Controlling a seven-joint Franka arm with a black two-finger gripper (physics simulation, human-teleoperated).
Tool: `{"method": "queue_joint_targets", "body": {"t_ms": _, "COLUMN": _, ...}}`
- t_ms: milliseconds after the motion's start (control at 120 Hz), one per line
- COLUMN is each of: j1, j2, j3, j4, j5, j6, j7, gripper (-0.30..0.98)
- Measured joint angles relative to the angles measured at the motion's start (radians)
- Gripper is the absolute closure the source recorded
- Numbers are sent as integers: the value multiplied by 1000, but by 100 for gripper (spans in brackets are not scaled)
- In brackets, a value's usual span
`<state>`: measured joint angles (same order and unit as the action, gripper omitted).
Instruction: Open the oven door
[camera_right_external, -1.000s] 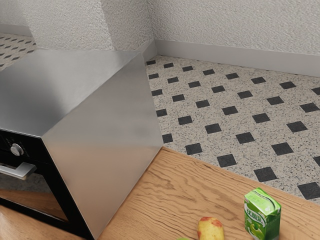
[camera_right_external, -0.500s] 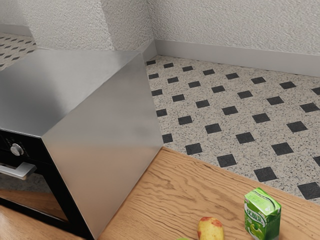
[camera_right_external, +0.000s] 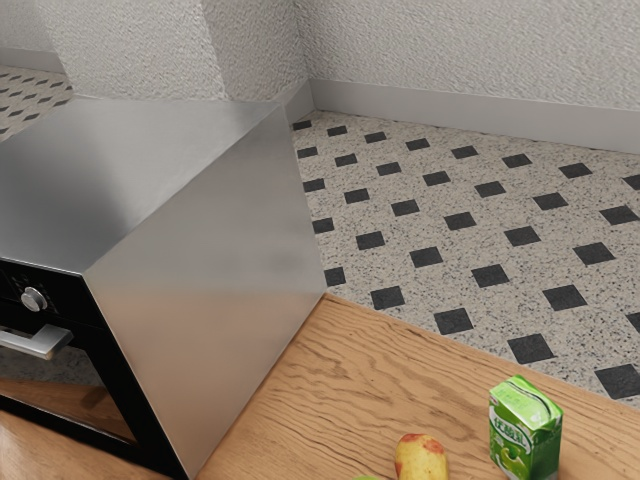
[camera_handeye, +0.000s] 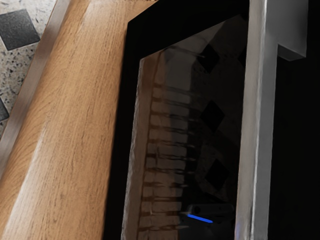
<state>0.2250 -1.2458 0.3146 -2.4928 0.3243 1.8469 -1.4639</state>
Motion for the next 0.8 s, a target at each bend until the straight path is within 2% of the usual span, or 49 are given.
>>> {"method": "queue_joint_targets", "body": {"t_ms": 283, "j1": -12, "j2": 8, "j3": 8, "j4": -39, "j5": 44, "j6": 93, "j7": 124, "gripper": 0}}
{"method": "queue_joint_targets", "body": {"t_ms": 800, "j1": 3, "j2": 30, "j3": 45, "j4": -119, "j5": 51, "j6": 216, "j7": 247, "gripper": 0}}
